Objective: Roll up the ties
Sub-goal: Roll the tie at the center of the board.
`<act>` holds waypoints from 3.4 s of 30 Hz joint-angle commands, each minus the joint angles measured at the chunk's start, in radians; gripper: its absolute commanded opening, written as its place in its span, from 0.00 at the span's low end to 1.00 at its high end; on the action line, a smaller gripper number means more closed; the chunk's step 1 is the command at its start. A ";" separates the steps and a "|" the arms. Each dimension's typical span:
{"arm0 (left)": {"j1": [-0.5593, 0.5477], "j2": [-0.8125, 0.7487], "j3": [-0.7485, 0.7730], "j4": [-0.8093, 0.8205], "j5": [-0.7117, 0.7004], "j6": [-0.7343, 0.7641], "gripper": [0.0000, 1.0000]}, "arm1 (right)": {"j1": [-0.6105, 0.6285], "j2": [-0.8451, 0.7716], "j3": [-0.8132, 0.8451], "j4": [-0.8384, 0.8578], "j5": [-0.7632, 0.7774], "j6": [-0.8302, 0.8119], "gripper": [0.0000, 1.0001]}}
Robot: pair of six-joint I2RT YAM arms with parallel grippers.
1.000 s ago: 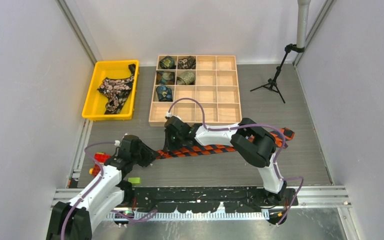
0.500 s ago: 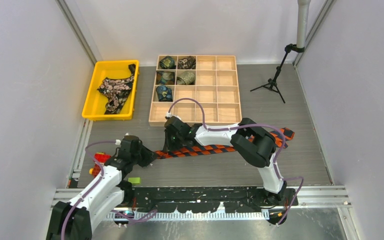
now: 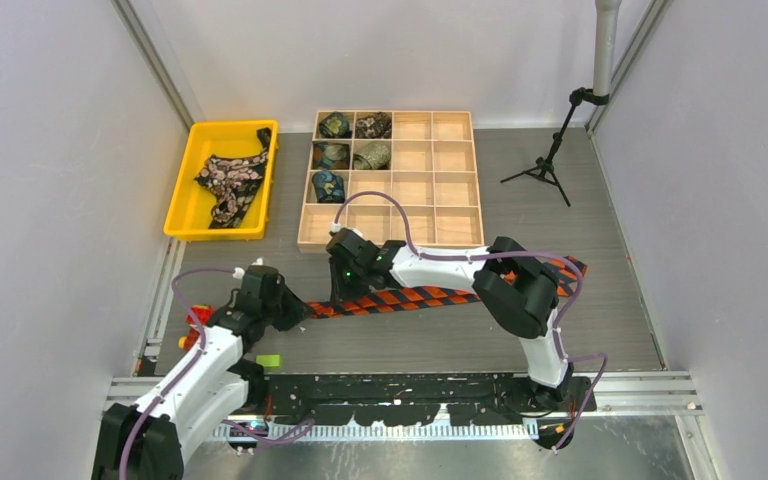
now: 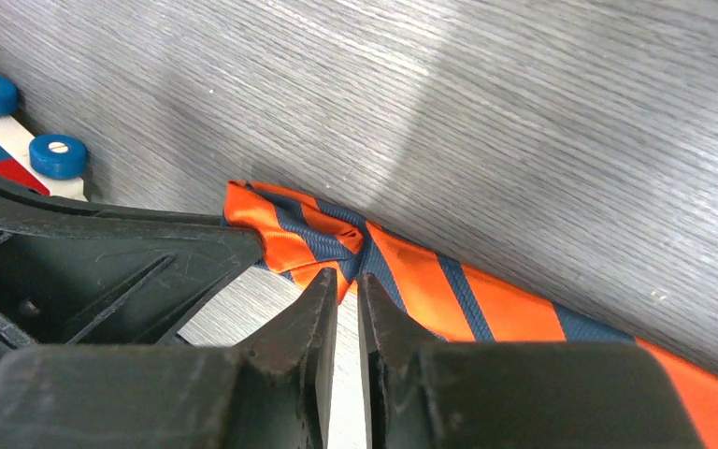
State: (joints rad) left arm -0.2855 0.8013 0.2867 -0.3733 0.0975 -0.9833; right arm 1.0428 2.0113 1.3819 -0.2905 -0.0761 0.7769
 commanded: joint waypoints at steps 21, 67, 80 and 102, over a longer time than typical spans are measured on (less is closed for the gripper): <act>0.003 -0.026 0.111 -0.113 -0.049 0.092 0.00 | 0.019 0.076 0.109 0.031 -0.046 0.025 0.09; 0.003 -0.025 0.248 -0.213 -0.127 0.184 0.00 | 0.047 0.161 0.240 0.028 -0.080 0.069 0.08; -0.001 0.035 0.207 -0.127 -0.027 0.204 0.00 | 0.046 0.184 0.253 0.060 -0.108 0.077 0.08; -0.118 0.162 0.144 -0.015 -0.032 0.208 0.00 | 0.034 0.140 0.200 0.065 -0.110 0.067 0.08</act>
State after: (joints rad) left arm -0.3603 0.9302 0.4561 -0.4206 0.0273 -0.7773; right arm 1.0641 2.2005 1.5768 -0.2859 -0.1776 0.8452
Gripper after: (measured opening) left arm 0.039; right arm 0.078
